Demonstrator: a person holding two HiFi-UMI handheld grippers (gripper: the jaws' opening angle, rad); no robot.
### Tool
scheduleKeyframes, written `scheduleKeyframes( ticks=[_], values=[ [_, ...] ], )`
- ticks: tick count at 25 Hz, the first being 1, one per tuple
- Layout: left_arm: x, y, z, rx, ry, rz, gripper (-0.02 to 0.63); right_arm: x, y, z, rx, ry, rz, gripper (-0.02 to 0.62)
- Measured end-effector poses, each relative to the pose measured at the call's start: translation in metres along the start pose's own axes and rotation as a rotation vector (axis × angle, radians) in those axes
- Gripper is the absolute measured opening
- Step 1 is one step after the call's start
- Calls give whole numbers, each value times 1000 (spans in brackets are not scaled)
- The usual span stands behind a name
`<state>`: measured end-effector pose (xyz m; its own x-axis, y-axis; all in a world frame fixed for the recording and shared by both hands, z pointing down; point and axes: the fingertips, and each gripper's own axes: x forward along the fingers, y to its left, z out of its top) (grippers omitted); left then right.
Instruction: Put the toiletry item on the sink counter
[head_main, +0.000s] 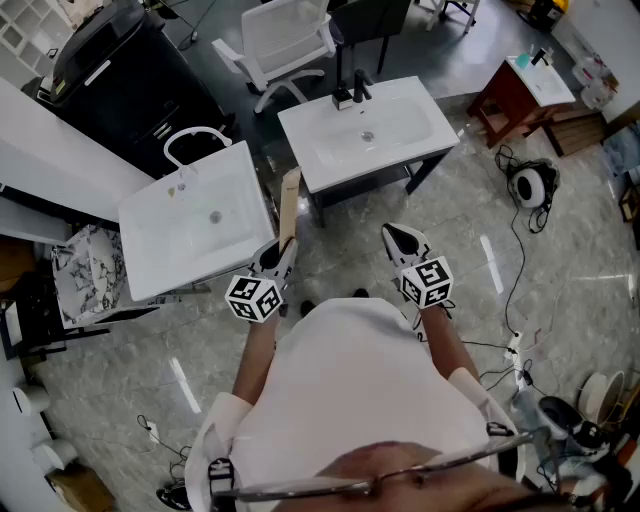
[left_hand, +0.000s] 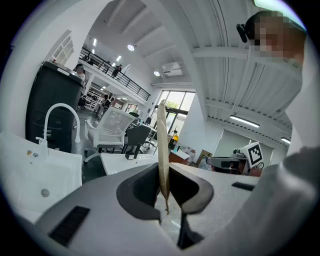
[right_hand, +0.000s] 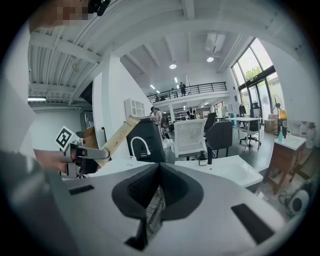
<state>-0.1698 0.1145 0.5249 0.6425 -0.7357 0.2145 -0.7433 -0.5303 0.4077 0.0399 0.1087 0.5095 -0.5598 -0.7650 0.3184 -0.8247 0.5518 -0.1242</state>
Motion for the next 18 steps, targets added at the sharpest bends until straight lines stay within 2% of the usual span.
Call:
scheduleKeyframes(
  ticks=[18],
  values=[
    [8,-8,-4,2,2,41,43,0,-15,-5,-18,22,6,6]
  ],
)
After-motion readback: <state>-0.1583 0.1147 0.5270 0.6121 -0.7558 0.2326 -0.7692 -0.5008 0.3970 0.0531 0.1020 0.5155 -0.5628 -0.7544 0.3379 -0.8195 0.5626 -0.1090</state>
